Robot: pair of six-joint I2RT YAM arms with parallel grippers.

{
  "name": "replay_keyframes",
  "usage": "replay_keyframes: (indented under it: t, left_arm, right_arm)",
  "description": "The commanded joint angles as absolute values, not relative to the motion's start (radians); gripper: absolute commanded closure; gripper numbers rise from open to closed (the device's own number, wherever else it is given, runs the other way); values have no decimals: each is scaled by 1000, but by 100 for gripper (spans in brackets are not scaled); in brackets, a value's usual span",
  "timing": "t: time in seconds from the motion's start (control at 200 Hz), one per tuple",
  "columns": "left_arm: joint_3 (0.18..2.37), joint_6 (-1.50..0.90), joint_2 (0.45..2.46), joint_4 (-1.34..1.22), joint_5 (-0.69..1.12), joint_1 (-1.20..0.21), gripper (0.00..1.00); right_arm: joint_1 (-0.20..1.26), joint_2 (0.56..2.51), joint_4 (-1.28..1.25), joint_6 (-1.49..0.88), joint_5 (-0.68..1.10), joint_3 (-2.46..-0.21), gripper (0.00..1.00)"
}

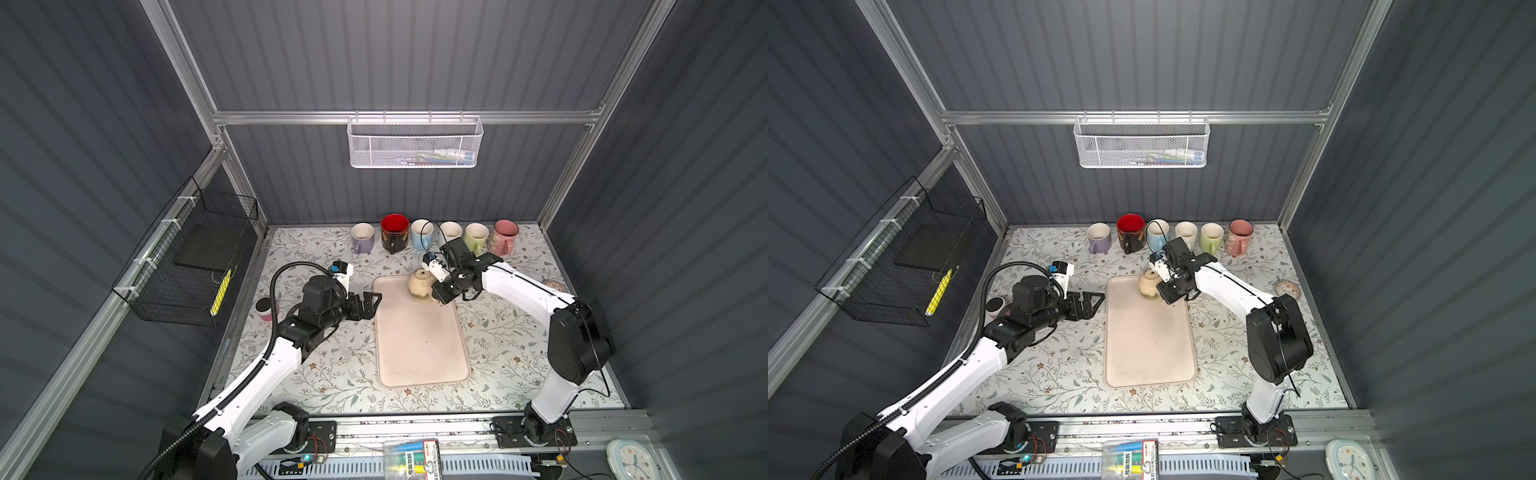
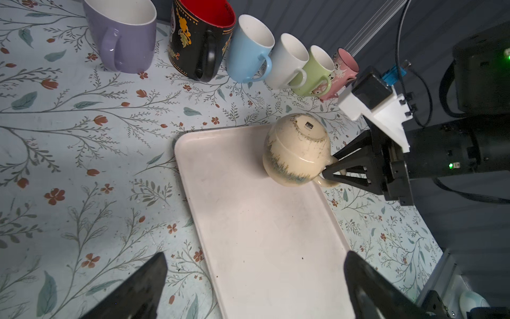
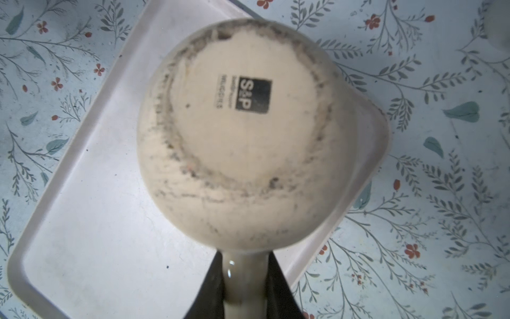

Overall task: Turn the mug right side up
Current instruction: Pick up the mug from the tray, then place the mug at the top-left of the table.

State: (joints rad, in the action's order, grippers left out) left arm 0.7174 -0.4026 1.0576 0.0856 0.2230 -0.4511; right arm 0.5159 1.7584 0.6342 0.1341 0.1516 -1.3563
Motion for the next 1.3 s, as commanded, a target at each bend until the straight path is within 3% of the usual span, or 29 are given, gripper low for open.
replay_keyframes:
  t: [0.0,0.285,0.575,0.67,0.75,0.81,0.87,0.966,1.021,1.066,1.211,1.296]
  left_arm:
    - [701,-432,1053,23,252,-457,0]
    - [622,-442,1036,-54,281,-456,0]
    - [369,-638,997,-568,446,-452,9]
    - [289,-725,1062,-806,494,-453,21]
    - [257,-765,1142,-974,538,-452,47]
    - [245,-785,1199,-1071,559,-453,57]
    - [239,-806,1254,-1178,577,-454,55]
    - [250,-861,1349,-1356,600,-454,30]
    - [266,-905,1417,-1469,614,-456,23]
    - [291,-935,1471,-1528,628,-456,23]
    - [372,-898,1524,-1528,637,-499,42]
    - [407,-891,1542,-1528,628,-505,46]
  right_arm:
    - [529,1743,556,118,183,-1334,100]
    - [539,1709,426,63,214,-1235,100]
    - [532,1579,259,-14,322,-1166,100]
    - [525,1543,209,-47,377,-1148,100]
    - [517,1513,160,-80,414,-1136,100]
    - [513,1496,138,-102,442,-1138,100]
    - [512,1483,112,-123,469,-1139,100]
    - [512,1466,71,-163,513,-1141,100]
    - [513,1459,46,-188,541,-1141,100]
    - [513,1451,18,-210,558,-1138,100]
    - [514,1437,-57,-272,609,-1126,100]
    - [517,1428,-82,-287,621,-1122,100]
